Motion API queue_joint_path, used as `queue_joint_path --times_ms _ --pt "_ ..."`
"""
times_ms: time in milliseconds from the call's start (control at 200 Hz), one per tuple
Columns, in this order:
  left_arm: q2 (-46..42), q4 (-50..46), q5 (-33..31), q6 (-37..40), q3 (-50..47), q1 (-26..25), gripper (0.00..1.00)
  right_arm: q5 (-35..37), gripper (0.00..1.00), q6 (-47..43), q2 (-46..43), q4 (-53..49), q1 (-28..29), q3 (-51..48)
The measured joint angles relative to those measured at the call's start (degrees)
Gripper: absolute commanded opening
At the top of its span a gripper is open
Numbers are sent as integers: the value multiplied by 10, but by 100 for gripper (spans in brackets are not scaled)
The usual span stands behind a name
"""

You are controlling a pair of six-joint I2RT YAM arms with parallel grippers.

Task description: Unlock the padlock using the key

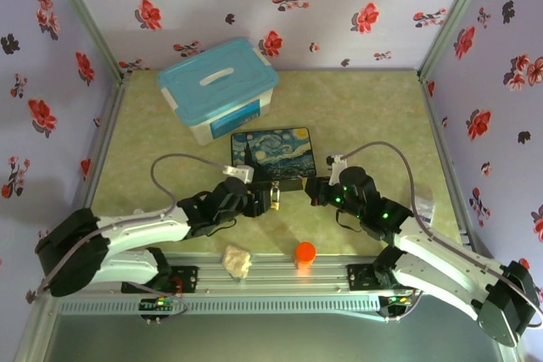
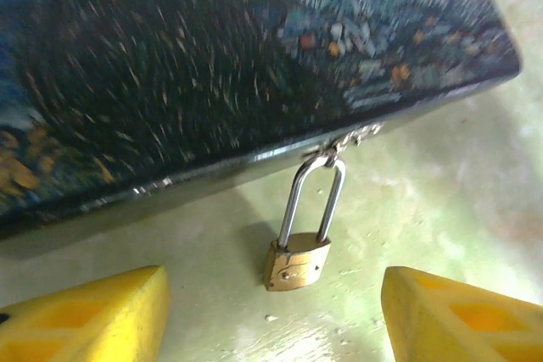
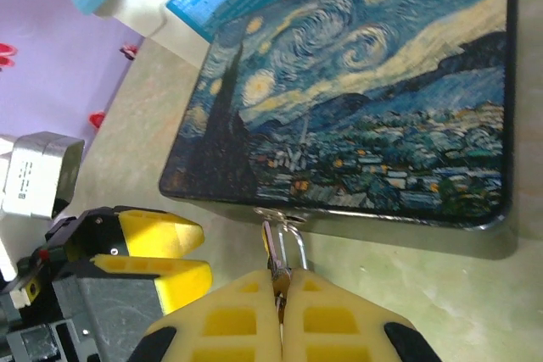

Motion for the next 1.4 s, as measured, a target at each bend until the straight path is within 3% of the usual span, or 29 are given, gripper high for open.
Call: queue_joint_path --times_ms 260,445,730,1010,1400 --pt "111 87 -5 31 0 -9 65 2 0 -4 5 -3 0 -3" --pt "166 121 15 48 3 -9 54 4 0 -8 9 -3 0 -3" --pt "211 167 19 52 25 -9 54 5 0 -8 5 -4 0 -3" --pt "236 195 19 52 34 -9 37 6 0 -8 -3 -5 0 -9" --pt "242 241 48 5 20 -9 25 8 0 -1 -4 -5 0 -25"
